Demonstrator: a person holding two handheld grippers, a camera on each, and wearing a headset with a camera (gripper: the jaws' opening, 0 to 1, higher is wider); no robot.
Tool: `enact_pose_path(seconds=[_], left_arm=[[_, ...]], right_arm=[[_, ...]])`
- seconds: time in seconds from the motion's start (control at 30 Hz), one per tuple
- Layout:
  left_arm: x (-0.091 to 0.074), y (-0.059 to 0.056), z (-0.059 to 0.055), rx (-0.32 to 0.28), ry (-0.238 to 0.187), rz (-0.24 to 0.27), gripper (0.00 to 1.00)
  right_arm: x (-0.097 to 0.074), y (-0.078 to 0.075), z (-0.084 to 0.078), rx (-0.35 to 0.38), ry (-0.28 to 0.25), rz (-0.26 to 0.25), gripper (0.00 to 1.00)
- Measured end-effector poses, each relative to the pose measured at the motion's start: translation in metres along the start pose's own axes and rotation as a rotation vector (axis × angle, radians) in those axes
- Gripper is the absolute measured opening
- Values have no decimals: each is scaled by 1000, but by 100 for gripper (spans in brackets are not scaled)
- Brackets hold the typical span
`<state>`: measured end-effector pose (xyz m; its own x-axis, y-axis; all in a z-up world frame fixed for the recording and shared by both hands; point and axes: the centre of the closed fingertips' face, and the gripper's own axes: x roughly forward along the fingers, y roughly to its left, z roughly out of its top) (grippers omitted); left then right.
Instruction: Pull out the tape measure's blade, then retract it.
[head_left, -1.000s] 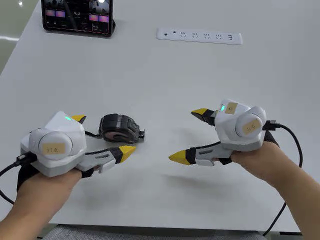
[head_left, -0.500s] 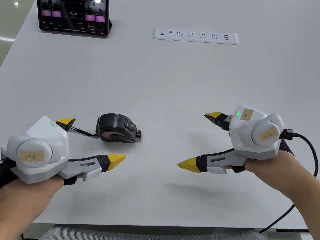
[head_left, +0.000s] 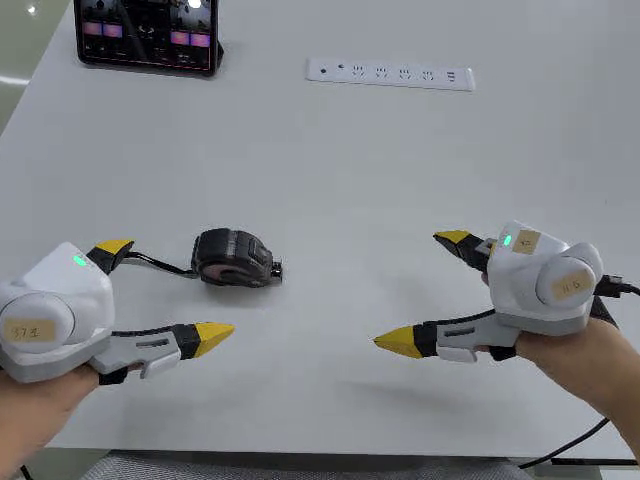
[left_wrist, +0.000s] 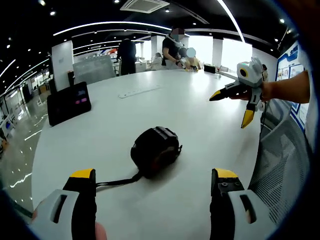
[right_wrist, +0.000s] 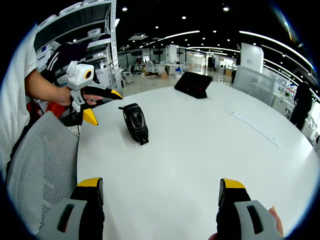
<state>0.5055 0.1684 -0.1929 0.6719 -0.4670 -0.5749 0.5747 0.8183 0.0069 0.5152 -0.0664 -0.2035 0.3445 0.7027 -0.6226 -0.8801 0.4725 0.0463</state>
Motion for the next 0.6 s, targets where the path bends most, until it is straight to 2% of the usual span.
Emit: enact_pose_path(seconds=[0.37, 0.6], left_arm=[[-8, 1, -4, 22, 10, -24, 98], [-13, 4, -7, 22, 17, -37, 99]], right_arm=[[-17, -3, -7, 24, -9, -17, 97], [-22, 1, -13, 44, -11, -10, 99]])
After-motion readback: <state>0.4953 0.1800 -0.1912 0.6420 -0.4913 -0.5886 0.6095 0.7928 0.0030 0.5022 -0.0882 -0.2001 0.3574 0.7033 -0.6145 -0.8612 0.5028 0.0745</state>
